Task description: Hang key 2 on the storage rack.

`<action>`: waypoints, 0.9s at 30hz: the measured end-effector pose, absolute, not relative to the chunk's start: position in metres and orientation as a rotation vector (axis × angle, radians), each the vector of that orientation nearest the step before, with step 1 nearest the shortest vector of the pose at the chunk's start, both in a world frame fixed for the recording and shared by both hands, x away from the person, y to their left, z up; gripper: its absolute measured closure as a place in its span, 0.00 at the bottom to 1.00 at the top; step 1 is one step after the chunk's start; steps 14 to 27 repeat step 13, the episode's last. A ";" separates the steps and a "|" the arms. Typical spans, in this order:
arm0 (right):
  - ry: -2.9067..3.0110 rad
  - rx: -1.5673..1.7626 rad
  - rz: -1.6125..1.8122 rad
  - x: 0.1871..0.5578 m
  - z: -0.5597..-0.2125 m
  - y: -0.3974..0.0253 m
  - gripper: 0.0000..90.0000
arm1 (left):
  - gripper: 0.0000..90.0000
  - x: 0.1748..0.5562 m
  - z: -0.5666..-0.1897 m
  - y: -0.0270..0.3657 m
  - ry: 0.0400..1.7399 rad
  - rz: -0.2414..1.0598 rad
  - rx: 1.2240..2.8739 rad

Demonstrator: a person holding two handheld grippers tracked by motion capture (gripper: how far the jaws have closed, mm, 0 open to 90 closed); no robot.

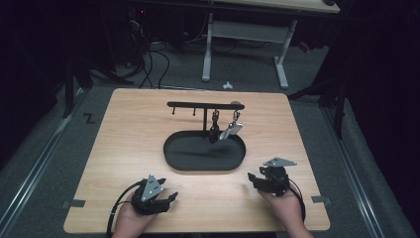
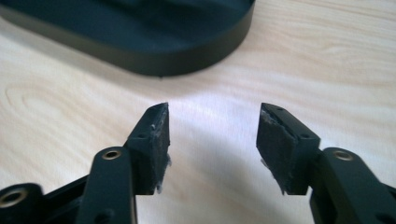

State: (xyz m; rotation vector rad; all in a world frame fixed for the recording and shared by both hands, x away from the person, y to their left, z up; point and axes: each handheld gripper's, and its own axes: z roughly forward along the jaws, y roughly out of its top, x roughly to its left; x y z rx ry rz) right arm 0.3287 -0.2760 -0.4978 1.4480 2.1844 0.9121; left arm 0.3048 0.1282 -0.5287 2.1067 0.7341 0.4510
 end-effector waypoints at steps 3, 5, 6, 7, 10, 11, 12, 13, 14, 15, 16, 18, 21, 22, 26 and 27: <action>2.128 1.407 0.956 0.307 -0.510 -0.283 0.45 | 0.39 0.304 -0.529 0.127 0.733 0.439 2.111; 2.050 1.428 1.005 0.289 -0.522 -0.292 0.49 | 0.39 0.303 -0.528 0.125 0.729 0.437 2.110; 2.080 1.442 0.991 0.287 -0.522 -0.294 0.45 | 0.39 0.303 -0.528 0.123 0.722 0.438 2.109; 2.097 1.410 0.964 0.285 -0.518 -0.296 0.45 | 0.39 0.302 -0.528 0.122 0.719 0.438 2.110; 2.041 1.430 0.989 0.284 -0.515 -0.302 0.45 | 0.39 0.302 -0.527 0.119 0.715 0.440 2.115; 2.035 1.448 1.001 0.284 -0.514 -0.302 0.45 | 0.39 0.302 -0.527 0.119 0.714 0.440 2.114; 2.029 1.441 1.005 0.284 -0.514 -0.303 0.45 | 0.39 0.302 -0.527 0.118 0.713 0.439 2.113; 2.020 1.424 1.000 0.284 -0.513 -0.302 0.44 | 0.38 0.302 -0.527 0.118 0.712 0.443 2.114; 2.020 1.424 1.000 0.284 -0.513 -0.302 0.44 | 0.38 0.302 -0.527 0.118 0.712 0.443 2.114; 2.020 1.424 1.000 0.284 -0.513 -0.302 0.44 | 0.38 0.302 -0.527 0.118 0.712 0.443 2.114; 2.020 1.424 1.000 0.284 -0.513 -0.302 0.44 | 0.38 0.302 -0.527 0.118 0.712 0.443 2.114; 2.020 1.424 1.000 0.284 -0.513 -0.302 0.44 | 0.38 0.302 -0.527 0.118 0.712 0.443 2.114; 2.020 1.424 1.000 0.284 -0.513 -0.302 0.44 | 0.38 0.302 -0.527 0.118 0.712 0.443 2.114; 2.020 1.424 1.000 0.284 -0.513 -0.302 0.44 | 0.38 0.302 -0.527 0.118 0.712 0.443 2.114; 2.020 1.424 1.000 0.284 -0.513 -0.302 0.44 | 0.38 0.302 -0.527 0.118 0.712 0.443 2.114; 2.020 1.424 1.000 0.284 -0.513 -0.302 0.44 | 0.38 0.302 -0.527 0.118 0.712 0.443 2.114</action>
